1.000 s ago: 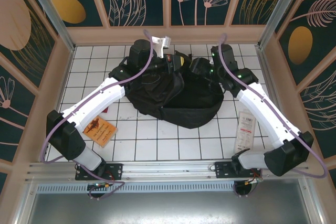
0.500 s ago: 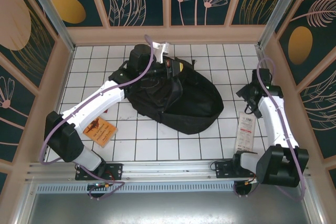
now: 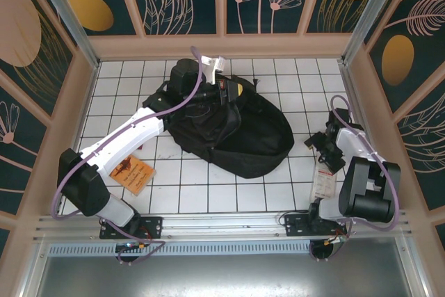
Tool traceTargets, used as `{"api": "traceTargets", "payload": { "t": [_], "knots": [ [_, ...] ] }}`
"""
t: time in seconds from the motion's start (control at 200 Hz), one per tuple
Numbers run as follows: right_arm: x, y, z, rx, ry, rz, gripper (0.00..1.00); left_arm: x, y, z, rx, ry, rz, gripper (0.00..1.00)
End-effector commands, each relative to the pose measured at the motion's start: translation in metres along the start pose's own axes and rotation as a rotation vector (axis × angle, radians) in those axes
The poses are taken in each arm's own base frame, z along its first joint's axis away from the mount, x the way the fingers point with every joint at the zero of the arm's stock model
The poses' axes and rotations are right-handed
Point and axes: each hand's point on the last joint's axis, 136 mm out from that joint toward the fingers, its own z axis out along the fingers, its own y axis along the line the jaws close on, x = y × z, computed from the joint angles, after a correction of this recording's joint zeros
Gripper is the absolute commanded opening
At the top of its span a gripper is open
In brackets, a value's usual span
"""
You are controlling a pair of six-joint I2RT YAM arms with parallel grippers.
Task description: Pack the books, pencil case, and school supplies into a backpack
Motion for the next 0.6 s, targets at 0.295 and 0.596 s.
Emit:
{"api": "traceTargets", "payload": {
  "t": [0.295,0.596],
  "knots": [
    [0.019,-0.002,0.042,0.048,0.083,-0.047,0.88,-0.034,-0.041,-0.023,0.099,-0.104,0.092,0.00],
    [0.044,0.014,0.057,-0.031,0.178,-0.019,0.64,-0.035,-0.032,-0.022,0.079,-0.104,0.094,0.00]
  ]
}}
